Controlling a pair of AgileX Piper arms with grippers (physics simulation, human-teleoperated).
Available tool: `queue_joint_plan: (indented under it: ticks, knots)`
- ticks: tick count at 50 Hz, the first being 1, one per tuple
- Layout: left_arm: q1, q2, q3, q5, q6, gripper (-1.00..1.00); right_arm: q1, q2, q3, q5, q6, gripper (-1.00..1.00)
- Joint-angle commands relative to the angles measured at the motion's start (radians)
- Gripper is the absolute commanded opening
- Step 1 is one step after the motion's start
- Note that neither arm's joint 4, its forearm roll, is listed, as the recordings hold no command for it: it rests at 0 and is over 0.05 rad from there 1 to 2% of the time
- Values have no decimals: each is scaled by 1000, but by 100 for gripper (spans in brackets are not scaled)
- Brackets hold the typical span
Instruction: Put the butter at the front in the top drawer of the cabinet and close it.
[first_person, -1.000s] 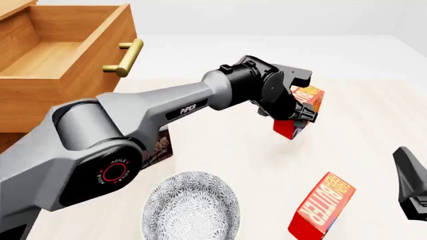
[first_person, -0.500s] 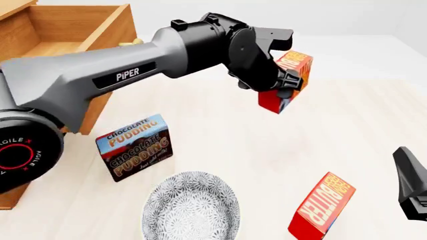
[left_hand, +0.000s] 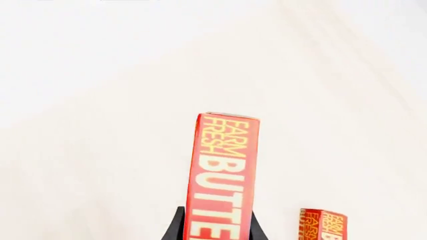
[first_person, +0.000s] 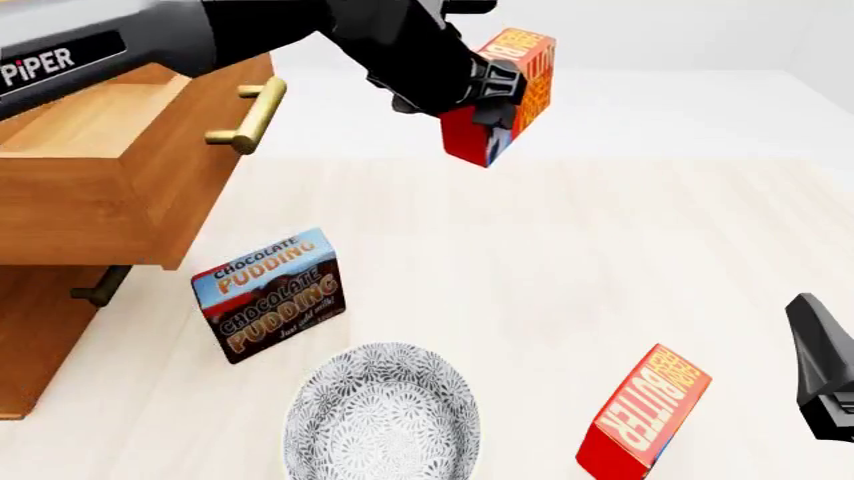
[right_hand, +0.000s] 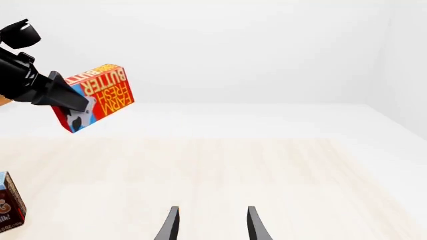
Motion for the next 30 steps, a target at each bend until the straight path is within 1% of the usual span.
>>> queue_joint_plan:
  ticks: [1,8,17,20,23,30]
  knots:
    - [67,-99,18,49,50,-100,0,0,1,-1,0,100]
    - [111,-128,6,97,78,-100,0,0,1,-1,0,100]
    - [177,-158,-58,183,124,-100,0,0,1,-1,0,100]
    - [196,-168,-64,201,132,-100,0,0,1,-1,0,100]
    - [190,-168,-72,220,117,-100,0,0,1,-1,0,100]
    - [235,-201,-108,278,126,-100,0,0,1,-1,0,100]
